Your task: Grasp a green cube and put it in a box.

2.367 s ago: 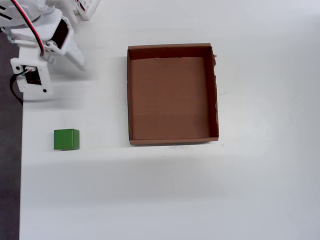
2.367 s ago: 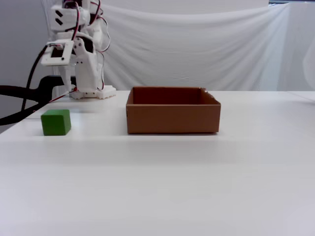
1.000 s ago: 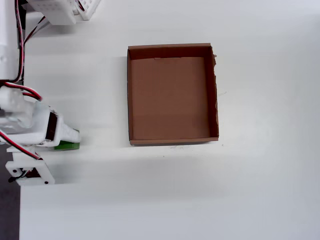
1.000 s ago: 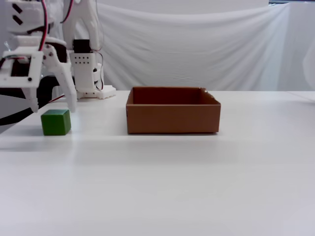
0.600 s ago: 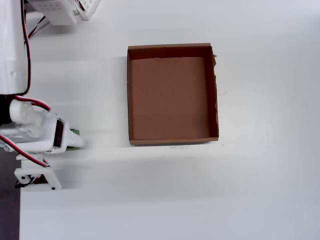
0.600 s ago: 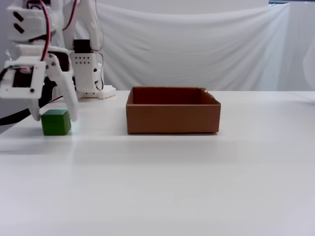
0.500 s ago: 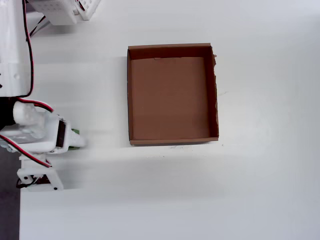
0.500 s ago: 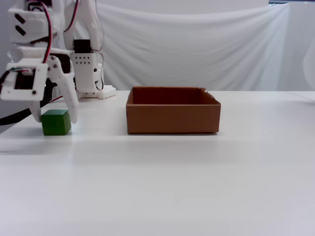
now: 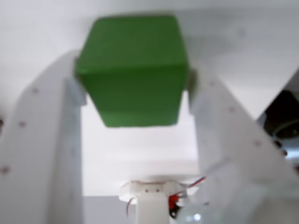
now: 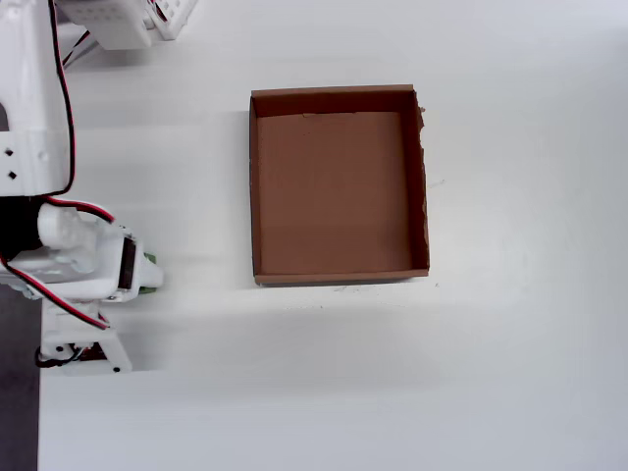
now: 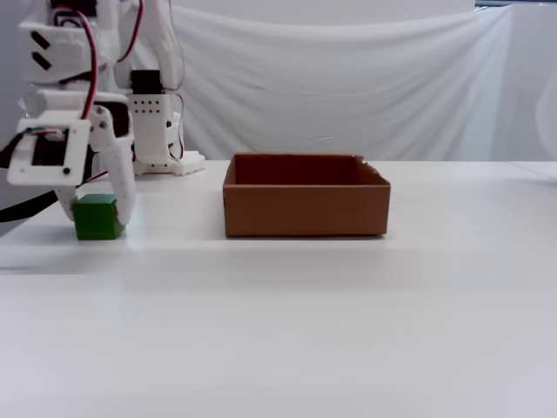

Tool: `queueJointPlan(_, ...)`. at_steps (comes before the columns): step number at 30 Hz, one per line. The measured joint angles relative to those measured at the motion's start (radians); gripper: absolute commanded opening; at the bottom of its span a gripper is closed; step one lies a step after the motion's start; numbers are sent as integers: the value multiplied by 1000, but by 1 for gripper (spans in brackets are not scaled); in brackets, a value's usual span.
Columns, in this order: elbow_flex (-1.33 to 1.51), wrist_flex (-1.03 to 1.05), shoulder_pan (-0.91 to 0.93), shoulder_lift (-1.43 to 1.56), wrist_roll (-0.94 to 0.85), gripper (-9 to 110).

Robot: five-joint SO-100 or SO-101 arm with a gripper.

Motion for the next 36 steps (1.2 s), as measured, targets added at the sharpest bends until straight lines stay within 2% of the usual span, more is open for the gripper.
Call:
queueJointPlan(18, -11, 12, -9, -11, 6, 15)
queueJointPlan(28, -192, 218, -49, -11, 51, 14)
queueJointPlan(36, -382, 393, -153, -12, 225, 14)
